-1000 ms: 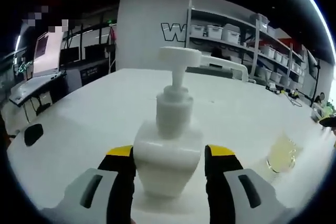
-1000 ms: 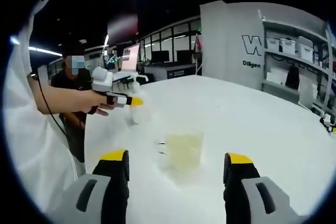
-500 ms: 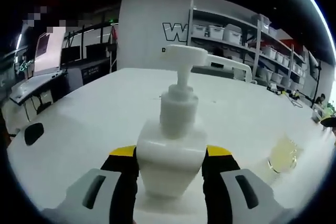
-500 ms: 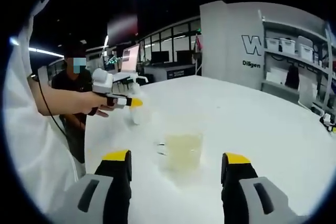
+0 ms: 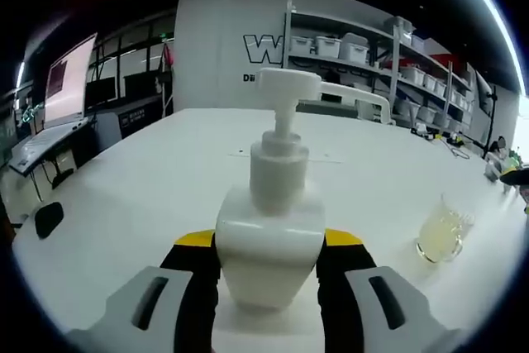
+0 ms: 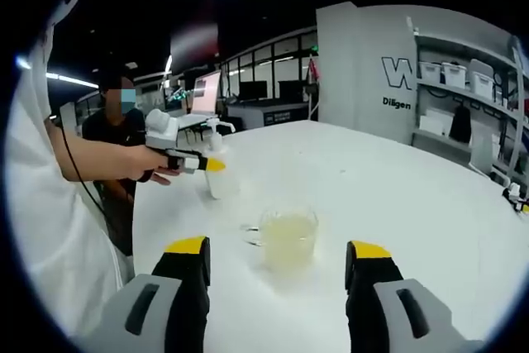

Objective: Hold the bottle steady, press the pump all the way down and release, and repeat the specified number of times to dispense into the cup

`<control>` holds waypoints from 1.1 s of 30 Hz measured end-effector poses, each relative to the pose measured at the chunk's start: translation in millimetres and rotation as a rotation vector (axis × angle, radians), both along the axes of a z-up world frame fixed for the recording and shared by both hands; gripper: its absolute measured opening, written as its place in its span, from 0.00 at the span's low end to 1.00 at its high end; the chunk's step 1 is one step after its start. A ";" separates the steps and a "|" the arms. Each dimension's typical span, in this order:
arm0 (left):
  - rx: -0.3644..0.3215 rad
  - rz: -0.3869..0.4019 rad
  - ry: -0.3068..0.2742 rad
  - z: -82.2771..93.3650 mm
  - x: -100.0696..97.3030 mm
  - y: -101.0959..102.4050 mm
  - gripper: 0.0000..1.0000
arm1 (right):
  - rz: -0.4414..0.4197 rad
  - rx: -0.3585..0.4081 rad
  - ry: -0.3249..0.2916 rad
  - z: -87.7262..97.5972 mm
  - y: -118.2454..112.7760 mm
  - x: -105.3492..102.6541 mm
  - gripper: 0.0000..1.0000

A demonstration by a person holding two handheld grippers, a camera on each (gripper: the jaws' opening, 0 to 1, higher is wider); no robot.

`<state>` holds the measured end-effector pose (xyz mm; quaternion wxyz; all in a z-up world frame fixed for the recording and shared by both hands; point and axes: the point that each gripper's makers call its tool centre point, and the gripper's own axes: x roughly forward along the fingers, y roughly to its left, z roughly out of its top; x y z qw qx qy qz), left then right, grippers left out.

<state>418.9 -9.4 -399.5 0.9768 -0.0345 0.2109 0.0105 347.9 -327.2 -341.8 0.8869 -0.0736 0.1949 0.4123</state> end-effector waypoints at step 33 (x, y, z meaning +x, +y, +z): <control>0.018 -0.187 0.012 -7.3 -4.5 -84.5 0.43 | 0.047 0.015 -0.001 11.3 -2.1 -0.9 0.71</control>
